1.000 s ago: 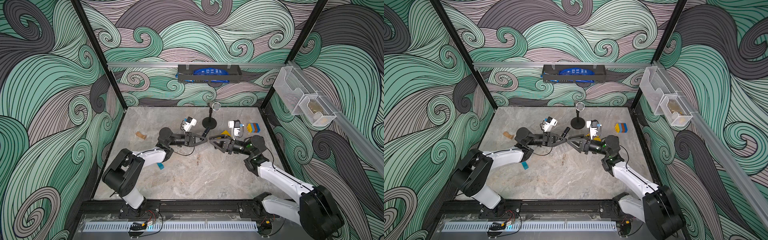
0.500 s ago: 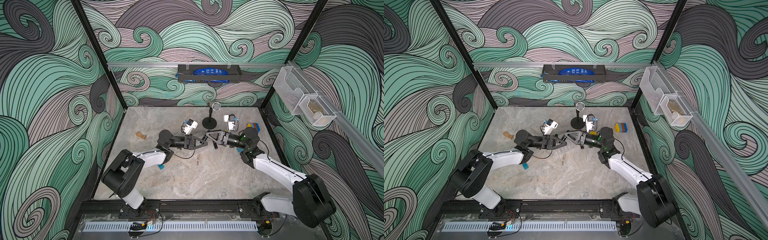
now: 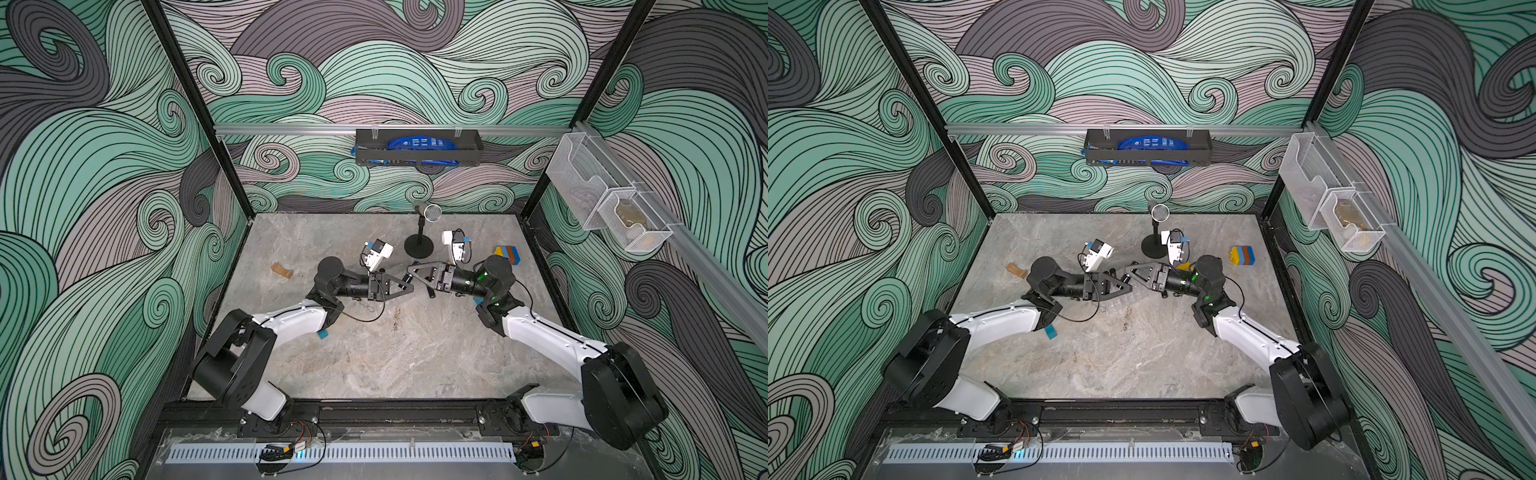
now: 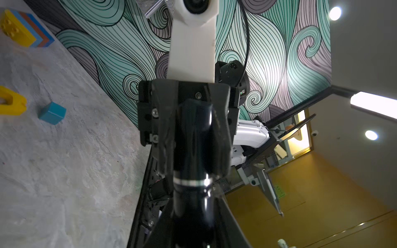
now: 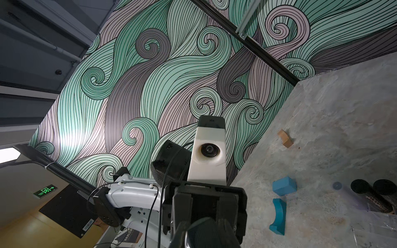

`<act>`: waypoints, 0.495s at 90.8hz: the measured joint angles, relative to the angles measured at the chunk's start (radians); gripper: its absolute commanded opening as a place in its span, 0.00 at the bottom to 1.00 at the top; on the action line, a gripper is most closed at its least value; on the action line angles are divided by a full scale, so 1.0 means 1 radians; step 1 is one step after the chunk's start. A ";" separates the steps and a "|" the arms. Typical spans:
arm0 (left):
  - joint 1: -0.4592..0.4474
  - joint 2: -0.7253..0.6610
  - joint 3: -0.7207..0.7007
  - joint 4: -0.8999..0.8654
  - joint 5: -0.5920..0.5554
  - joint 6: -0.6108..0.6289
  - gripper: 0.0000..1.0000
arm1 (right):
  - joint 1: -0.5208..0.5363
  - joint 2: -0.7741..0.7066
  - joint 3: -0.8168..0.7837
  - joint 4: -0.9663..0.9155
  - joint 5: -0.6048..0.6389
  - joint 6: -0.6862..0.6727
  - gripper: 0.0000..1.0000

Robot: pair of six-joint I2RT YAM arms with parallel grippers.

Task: Arrange the lipsticks in the organizer
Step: Pick up the lipstick at the center of the board, then place the lipstick in the storage box.

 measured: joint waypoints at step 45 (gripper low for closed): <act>0.029 -0.426 -0.016 -1.030 -0.904 0.637 0.54 | 0.202 0.042 0.060 -0.313 0.825 -0.387 0.09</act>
